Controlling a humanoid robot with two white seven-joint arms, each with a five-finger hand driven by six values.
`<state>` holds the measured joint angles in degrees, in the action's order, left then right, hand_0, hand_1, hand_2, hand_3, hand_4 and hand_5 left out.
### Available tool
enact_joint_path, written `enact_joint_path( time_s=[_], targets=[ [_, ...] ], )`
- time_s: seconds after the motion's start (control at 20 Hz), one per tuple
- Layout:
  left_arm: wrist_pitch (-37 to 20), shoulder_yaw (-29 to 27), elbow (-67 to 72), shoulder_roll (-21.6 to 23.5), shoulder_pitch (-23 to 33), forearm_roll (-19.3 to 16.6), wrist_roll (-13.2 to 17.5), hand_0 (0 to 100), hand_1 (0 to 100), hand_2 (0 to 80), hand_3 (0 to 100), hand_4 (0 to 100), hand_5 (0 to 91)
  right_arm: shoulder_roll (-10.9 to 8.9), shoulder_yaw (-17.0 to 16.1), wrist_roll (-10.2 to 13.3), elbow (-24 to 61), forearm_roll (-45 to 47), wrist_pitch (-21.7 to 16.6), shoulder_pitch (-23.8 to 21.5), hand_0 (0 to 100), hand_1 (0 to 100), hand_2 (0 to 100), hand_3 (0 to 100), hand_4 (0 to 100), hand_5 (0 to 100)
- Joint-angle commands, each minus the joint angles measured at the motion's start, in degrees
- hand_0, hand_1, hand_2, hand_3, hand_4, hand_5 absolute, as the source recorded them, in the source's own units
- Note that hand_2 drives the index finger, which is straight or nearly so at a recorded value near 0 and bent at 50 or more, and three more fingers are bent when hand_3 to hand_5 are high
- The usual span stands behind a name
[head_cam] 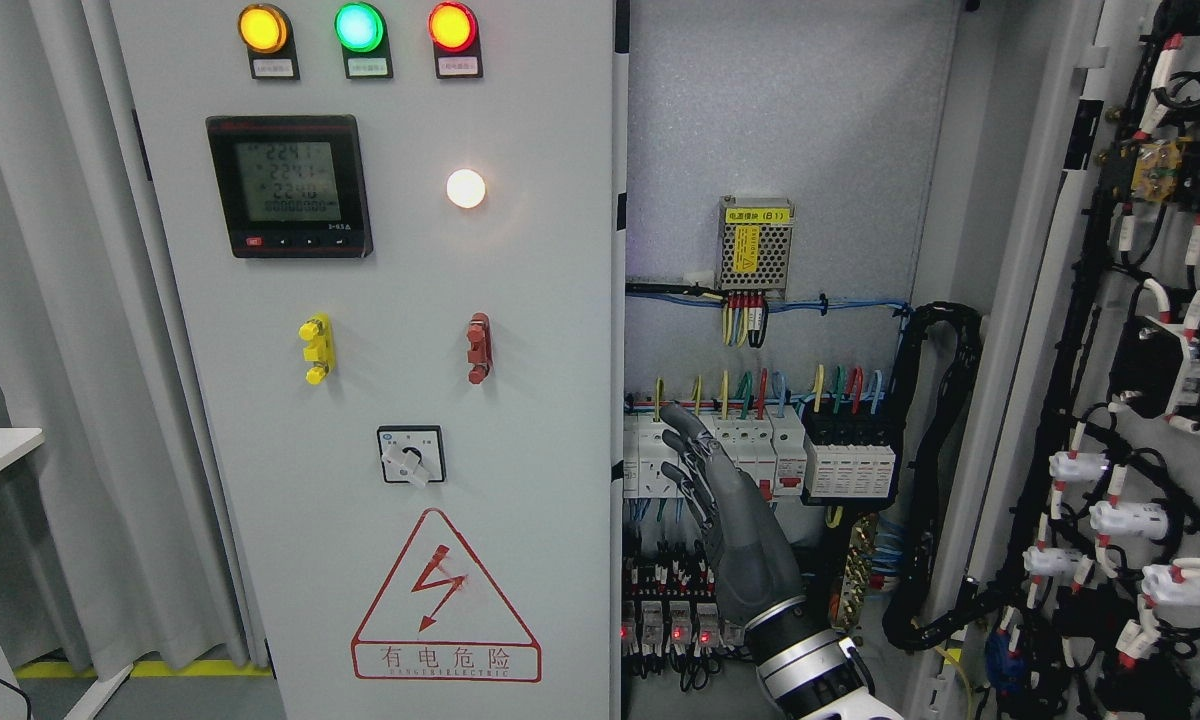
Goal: Open door with both hands
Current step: 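Raise the right hand into the cabinet behind the door with the meter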
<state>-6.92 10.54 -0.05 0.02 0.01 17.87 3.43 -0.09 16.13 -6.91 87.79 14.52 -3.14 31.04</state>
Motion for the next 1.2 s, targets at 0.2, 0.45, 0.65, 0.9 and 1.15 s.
enact_joint_path(
  time_s=[0.2,0.45,0.65,0.9,1.15],
  targets=[
    [0.24,-0.08,-0.74,-0.02,1.4,-1.26,0.0,30,0,2.7,3,4,0.0,0.09,1.27,-0.38,-8.15,5.78,-0.02,6.3,22,0,0,0,0,0],
    [0.24,-0.08,-0.74,-0.02,1.4,-1.26,0.0,30,0,2.7,3,4,0.0,0.09,1.36,-0.47,-11.94,7.62,0.15,9.12,22,0,0,0,0,0],
    [0.24,0.01,-0.74,-0.02,1.31,-1.26,0.0,30,0,2.7,3,4,0.0,0.09,1.53,-0.56,-12.12,8.33,0.68,9.91,22,0,0,0,0,0],
    [0.24,-0.08,-0.83,-0.02,1.31,-1.17,0.0,30,0,2.7,3,4,0.0,0.09,1.62,-1.61,-13.96,12.19,0.94,12.46,22,0,0,0,0,0],
    [0.24,-0.17,-0.92,-0.02,0.61,-1.17,0.0,30,0,2.7,3,4,0.0,0.09,2.15,-3.28,-14.66,12.9,1.47,13.52,22,0,0,0,0,0]
  ],
)
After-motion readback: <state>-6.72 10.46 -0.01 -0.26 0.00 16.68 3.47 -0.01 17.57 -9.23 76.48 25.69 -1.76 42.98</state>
